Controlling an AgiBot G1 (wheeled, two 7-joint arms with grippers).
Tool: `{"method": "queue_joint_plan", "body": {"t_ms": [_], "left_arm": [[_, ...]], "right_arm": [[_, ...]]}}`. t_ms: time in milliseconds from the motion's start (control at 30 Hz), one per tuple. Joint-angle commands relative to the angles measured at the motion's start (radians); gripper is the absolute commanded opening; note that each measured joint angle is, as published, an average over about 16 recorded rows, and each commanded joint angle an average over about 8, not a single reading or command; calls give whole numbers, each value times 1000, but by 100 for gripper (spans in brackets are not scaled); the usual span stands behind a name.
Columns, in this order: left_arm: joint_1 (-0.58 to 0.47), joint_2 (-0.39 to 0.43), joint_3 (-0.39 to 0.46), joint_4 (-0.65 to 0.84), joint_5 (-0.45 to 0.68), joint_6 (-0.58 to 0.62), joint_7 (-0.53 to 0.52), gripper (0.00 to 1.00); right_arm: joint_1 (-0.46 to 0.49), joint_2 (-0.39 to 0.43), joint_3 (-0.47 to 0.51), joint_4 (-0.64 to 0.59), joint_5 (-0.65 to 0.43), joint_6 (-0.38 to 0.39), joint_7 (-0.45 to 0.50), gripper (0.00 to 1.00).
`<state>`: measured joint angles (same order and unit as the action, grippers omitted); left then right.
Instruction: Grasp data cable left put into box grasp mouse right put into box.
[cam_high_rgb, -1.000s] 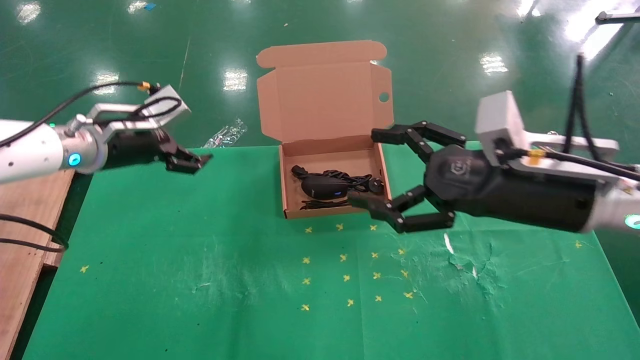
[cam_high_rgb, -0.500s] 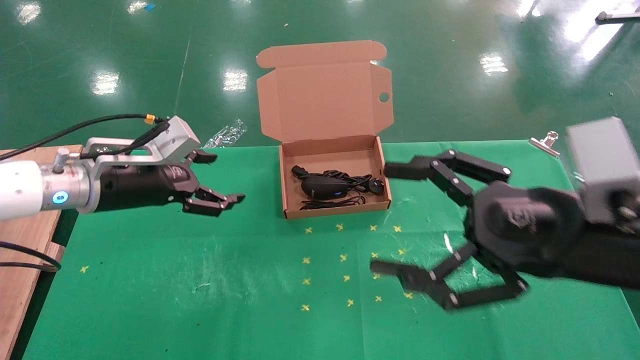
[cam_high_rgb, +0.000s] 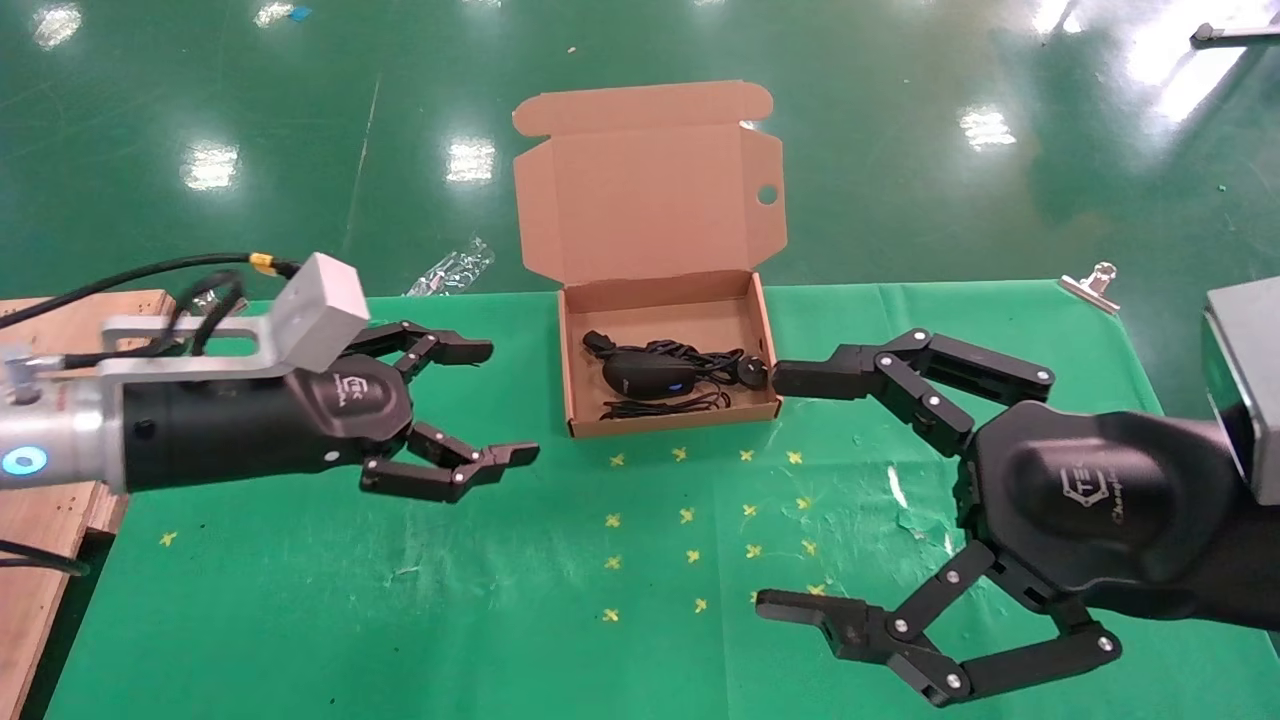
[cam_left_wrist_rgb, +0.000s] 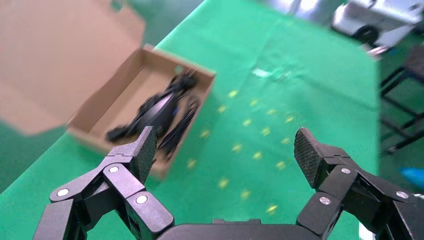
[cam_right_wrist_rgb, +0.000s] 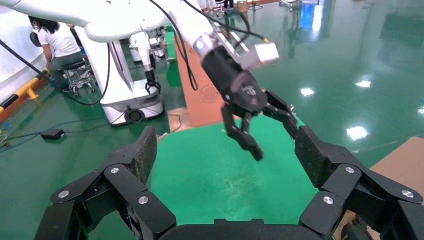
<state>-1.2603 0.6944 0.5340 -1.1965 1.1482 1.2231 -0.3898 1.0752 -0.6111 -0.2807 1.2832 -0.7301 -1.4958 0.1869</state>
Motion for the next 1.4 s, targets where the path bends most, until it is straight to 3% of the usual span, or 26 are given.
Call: {"method": "queue_joint_plan", "body": {"t_ms": [33, 700, 1400], "left_arm": [[20, -9, -27, -9, -44, 29, 21, 100], [197, -88, -271, -93, -444, 289, 210, 100], [191, -86, -261, -90, -429, 279, 205, 100]], "right_arm": [[0, 0, 0, 0, 0, 0, 0, 100], [-1, 2, -1, 1, 2, 0, -1, 100], [0, 1, -1, 0, 2, 1, -1, 100]]}}
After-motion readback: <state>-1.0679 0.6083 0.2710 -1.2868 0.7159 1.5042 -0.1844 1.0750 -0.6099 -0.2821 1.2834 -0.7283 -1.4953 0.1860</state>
